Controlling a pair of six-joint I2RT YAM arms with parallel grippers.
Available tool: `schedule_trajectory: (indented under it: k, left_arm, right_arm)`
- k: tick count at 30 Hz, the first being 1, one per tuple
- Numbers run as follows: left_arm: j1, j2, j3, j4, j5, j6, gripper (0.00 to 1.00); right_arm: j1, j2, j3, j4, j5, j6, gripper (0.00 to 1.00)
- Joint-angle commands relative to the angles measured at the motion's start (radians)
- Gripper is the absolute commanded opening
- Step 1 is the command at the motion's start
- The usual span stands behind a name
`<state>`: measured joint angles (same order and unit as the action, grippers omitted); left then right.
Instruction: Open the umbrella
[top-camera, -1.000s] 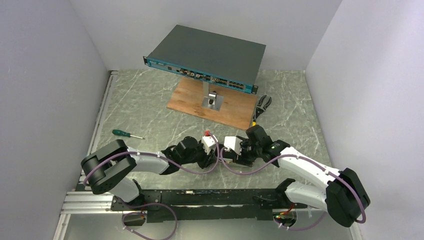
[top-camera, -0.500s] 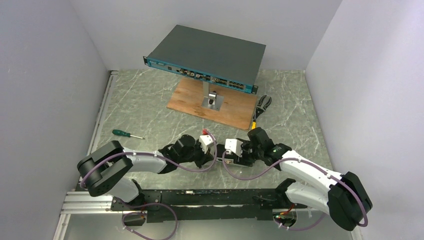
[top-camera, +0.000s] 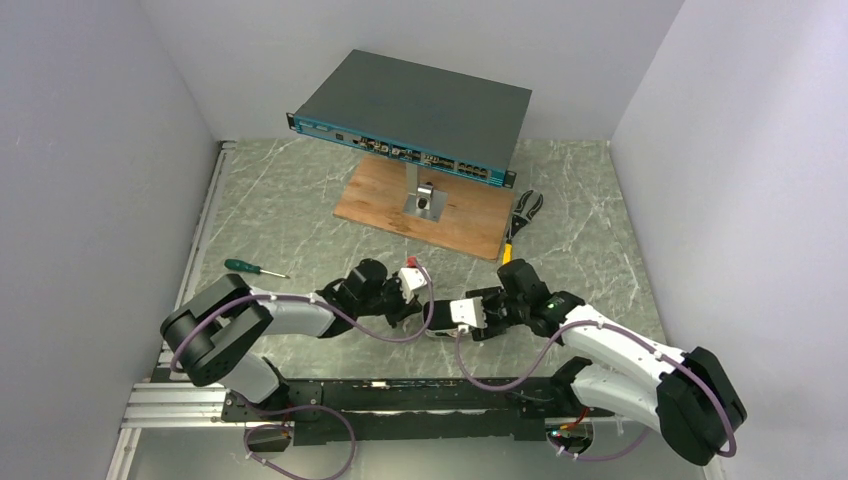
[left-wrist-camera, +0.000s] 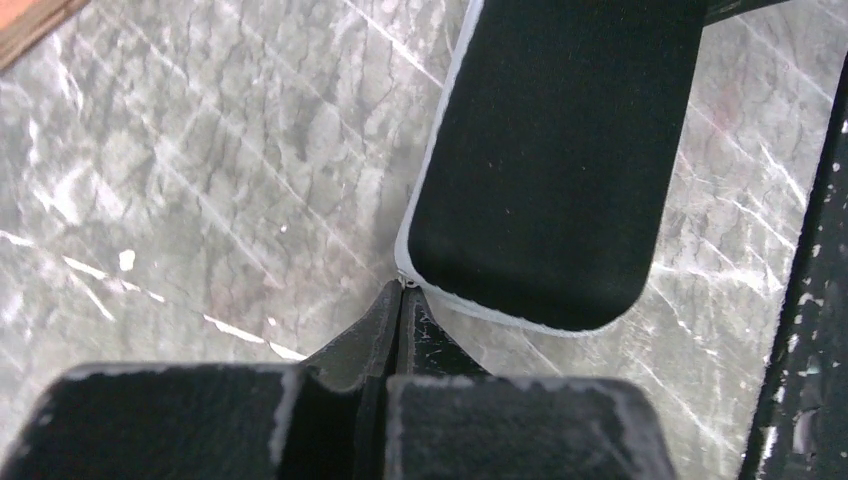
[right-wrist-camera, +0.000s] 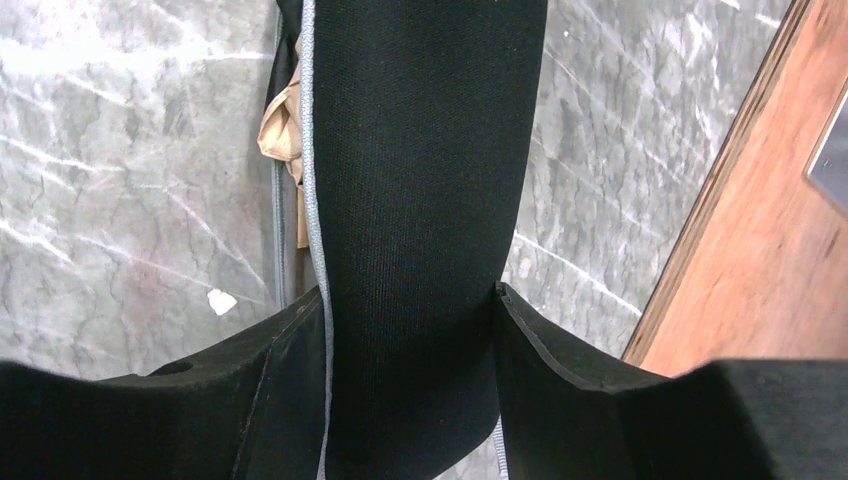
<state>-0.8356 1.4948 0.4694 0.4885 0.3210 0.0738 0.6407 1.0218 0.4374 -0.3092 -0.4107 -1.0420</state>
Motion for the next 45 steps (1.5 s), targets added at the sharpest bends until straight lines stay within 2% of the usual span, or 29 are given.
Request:
schedule_trajectory:
  k: [1,6,12,21,31,41,45]
  left_arm:
    - [0.028,0.037,0.073,0.070,0.018,0.131,0.00]
    - [0.068,0.068,0.103,0.094,0.101,0.196,0.00]
    - [0.069,0.077,0.117,0.109,0.243,0.297,0.00]
    - [0.060,0.076,0.118,0.097,0.346,0.423,0.00]
    - [0.053,0.137,0.177,0.137,0.321,0.386,0.00]
    - [0.050,0.271,0.317,0.181,0.258,0.276,0.00]
    - [0.053,0.289,0.352,0.169,0.226,0.240,0.00]
  right_arm:
    - [0.005,-0.030,-0.056,-0.123,-0.154,-0.263,0.00]
    - [0.005,-0.064,-0.095,-0.148,-0.212,-0.434,0.00]
    - [-0.005,-0.018,-0.086,-0.130,-0.269,-0.522,0.00]
    - [-0.006,0.024,-0.084,-0.147,-0.385,-0.744,0.00]
    - [-0.005,0.106,-0.063,-0.126,-0.430,-0.829,0.00]
    - [-0.003,0.081,-0.078,-0.115,-0.439,-0.813,0.00]
    - [-0.003,0.079,-0.077,-0.070,-0.428,-0.743,0.00]
